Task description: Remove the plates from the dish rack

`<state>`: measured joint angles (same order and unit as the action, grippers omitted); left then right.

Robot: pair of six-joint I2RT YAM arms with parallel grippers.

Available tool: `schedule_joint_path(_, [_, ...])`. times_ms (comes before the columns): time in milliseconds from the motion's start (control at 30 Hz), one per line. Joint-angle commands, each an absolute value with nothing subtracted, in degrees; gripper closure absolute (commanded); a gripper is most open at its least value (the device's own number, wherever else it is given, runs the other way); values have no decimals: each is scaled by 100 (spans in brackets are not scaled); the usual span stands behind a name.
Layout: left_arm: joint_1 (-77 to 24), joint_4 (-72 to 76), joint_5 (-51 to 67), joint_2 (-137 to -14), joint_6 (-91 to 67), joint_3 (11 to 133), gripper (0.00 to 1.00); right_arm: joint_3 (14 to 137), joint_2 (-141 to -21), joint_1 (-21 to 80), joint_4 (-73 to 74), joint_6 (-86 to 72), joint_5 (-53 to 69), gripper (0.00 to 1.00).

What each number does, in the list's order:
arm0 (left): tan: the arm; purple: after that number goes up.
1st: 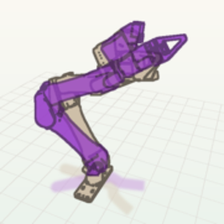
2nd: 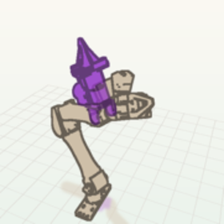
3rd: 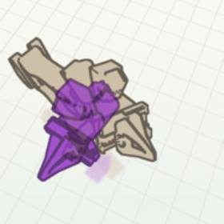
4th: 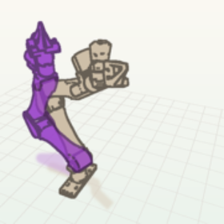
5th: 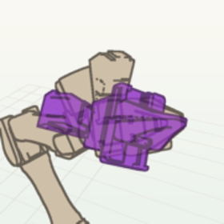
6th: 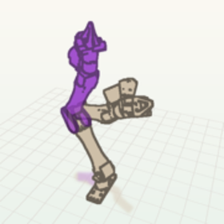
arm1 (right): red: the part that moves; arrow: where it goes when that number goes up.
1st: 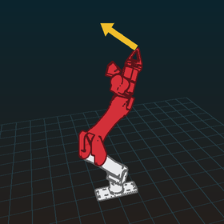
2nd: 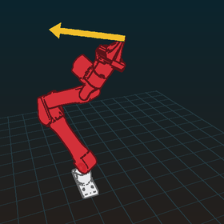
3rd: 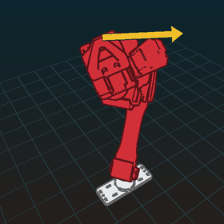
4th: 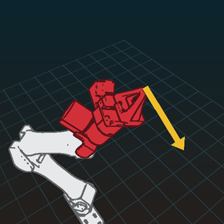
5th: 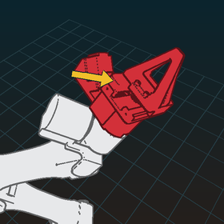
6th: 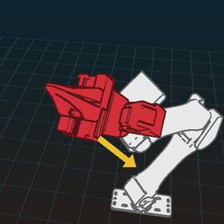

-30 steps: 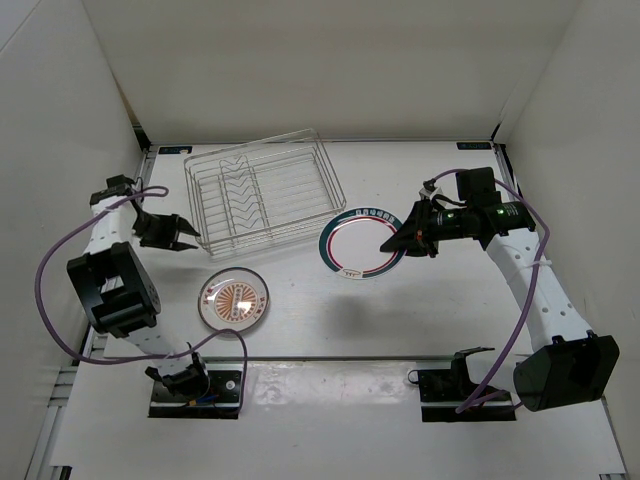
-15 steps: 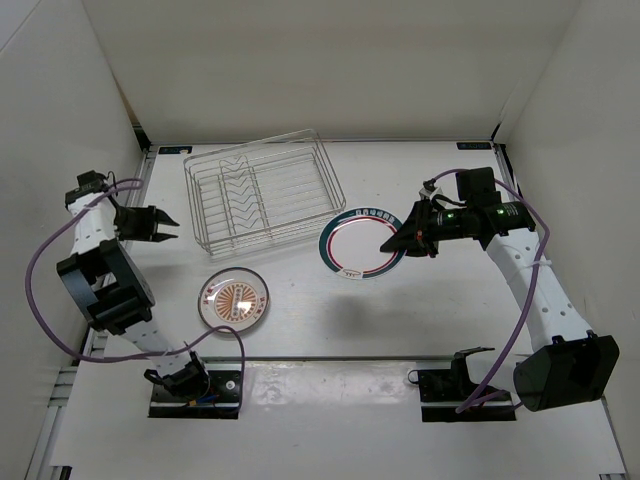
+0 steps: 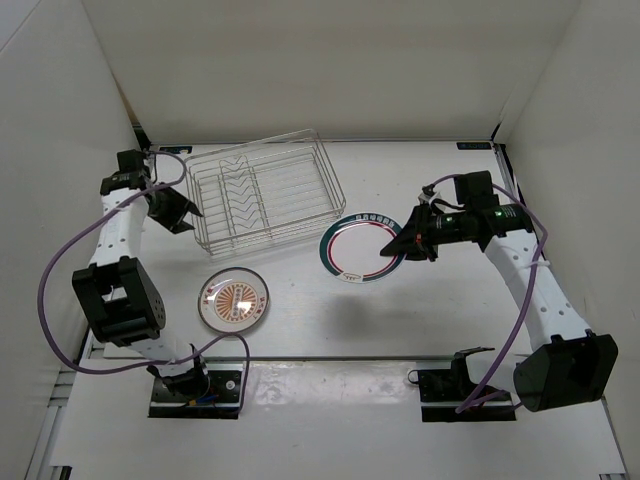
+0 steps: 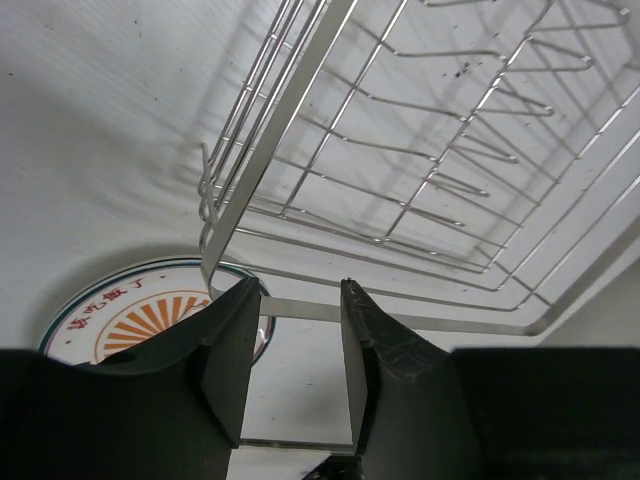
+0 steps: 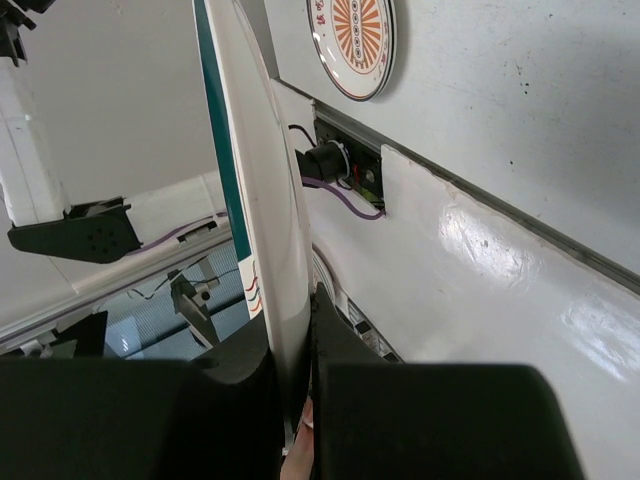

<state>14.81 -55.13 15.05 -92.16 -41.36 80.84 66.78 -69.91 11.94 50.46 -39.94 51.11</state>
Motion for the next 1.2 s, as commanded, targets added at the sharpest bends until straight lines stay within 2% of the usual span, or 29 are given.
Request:
schedule_joint_path(0, [1397,-5572,1011,-9097,-3709,7911,51,6723,-6768,1160,5053,-3964,5291,100])
schedule_joint_path(367, [1389,-5643,852,-9369,-3279,7760,44,6996,-6811,984,5537,-3551,5264,99])
schedule_joint_path(533, [1319,-5625,958,-9553,-3191,7901,44,7084,-6917,958,5625,-3463,5326,99])
schedule_joint_path(800, [1379,-5932,765,-9878,-2971,8129,72,7137,-6996,958,5651,-3306,5335,99])
schedule_joint_path(1033, [1520,-6697,747,-10739,-3023,9585,95,7137,-7005,914,5669,-3392,5326,99])
schedule_joint_path(1167, [1809,-6969,817,-11047,-3032,10176,97,7163,-6979,888,5739,-3375,5291,99])
